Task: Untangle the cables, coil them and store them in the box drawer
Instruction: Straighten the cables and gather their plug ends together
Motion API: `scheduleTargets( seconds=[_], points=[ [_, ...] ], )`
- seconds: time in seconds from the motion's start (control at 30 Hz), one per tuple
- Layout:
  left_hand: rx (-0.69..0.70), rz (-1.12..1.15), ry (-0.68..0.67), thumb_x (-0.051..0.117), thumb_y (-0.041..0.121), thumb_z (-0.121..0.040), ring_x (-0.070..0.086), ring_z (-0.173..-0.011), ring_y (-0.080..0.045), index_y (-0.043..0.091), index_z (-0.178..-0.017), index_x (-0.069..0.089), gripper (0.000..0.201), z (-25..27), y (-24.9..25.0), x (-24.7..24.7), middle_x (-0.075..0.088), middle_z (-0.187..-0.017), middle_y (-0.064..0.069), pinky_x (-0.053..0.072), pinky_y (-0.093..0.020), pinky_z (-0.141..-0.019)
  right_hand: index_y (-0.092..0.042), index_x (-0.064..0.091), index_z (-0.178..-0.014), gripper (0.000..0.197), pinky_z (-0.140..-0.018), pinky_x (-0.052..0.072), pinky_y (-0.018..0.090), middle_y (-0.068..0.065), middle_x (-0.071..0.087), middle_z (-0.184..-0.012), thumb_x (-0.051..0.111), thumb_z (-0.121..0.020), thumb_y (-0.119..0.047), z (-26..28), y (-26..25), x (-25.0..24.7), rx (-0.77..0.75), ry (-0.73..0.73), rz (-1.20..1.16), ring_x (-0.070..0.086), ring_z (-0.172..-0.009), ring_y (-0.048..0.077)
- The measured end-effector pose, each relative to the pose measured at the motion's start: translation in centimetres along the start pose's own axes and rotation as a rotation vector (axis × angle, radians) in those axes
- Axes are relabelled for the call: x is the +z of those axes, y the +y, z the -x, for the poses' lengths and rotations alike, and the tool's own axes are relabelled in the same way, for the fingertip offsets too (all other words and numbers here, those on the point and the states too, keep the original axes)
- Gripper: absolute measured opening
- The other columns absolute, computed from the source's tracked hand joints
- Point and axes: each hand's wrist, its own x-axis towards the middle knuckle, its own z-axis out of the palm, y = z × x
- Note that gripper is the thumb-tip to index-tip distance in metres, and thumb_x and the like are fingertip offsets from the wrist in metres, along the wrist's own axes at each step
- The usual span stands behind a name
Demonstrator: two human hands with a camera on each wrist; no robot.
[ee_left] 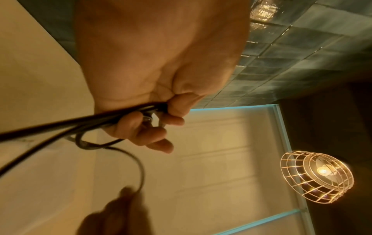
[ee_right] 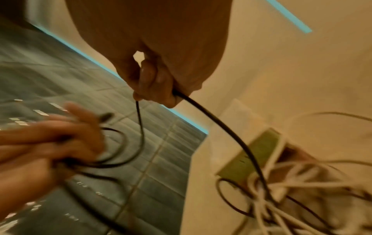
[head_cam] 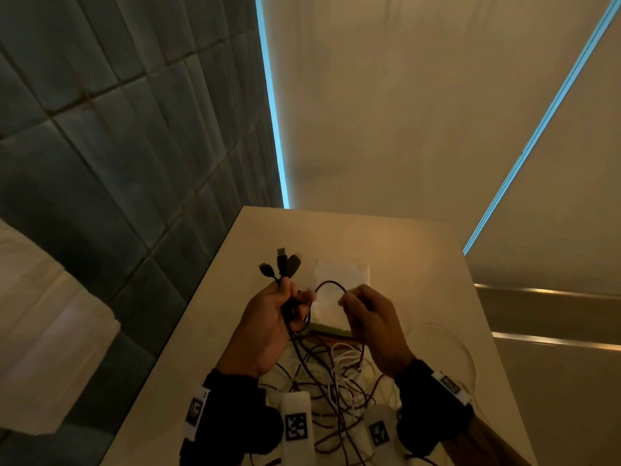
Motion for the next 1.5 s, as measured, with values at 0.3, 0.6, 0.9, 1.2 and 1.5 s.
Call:
scheduleTargets(
  seconds=[0.3,0.6,0.9,1.2,1.5],
  points=[
    [0.046,0.236,-0.057,0.035,0.028,-0.102,0.057,-0.074,-0.025,0.01,-0.079,0.047,0.032,0.7,0.3,1.3,0.051,-0.07,-0.007,0.043,-0.036,-0.073,-0.009,0.061,-0.073,0.02,-0.047,0.031,0.02,0.009,0.047,-0.06,0.059,-0.092,-0.009,1.7,-2.7,2.5,-0.046,-0.338,0.045,0.037,-0.049,0.011],
    [0.224,0.308,-0.106,0.032,0.026,-0.101,0.023,-0.039,-0.004,0.013,-0.077,0.045,0.031,0.7,0.7,1.2,0.031,-0.052,0.008,0.023,-0.019,-0.038,-0.028,0.055,-0.066,0.036,-0.06,0.035,0.011,-0.017,0.051,-0.056,0.051,-0.098,-0.012,1.3,2.9,0.8,-0.053,-0.317,0.189,0.044,-0.055,-0.005],
    [0.151,0.326,-0.112,0.034,0.026,-0.1,0.029,-0.042,-0.006,0.014,-0.076,0.048,0.03,0.6,0.9,0.1,0.034,-0.054,0.007,0.028,-0.021,-0.043,-0.004,0.063,-0.075,0.053,-0.059,0.036,0.026,-0.007,0.049,-0.062,0.048,-0.091,-0.052,1.1,10.6,-0.7,-0.027,-0.172,0.287,0.044,-0.058,0.004],
    [0.1,0.202,0.008,0.035,0.026,-0.102,0.038,-0.047,-0.01,0.013,-0.077,0.046,0.031,0.3,0.3,-0.6,0.042,-0.059,0.003,0.03,-0.024,-0.049,-0.019,0.059,-0.067,0.027,-0.061,0.045,0.036,-0.005,0.054,-0.063,0.056,-0.094,-0.017,-0.1,9.4,-1.5,0.115,0.008,0.298,0.052,-0.061,0.012],
    [-0.032,0.178,0.011,0.036,0.027,-0.103,0.051,-0.081,-0.023,0.004,-0.138,0.044,0.044,0.1,-0.7,0.1,0.047,-0.099,-0.014,0.042,-0.03,-0.063,0.003,0.061,-0.084,0.013,-0.066,0.049,0.029,0.013,0.066,-0.079,0.057,-0.093,-0.006,0.3,-3.2,3.0,-0.238,-0.169,0.027,0.061,-0.069,0.023]
  ],
)
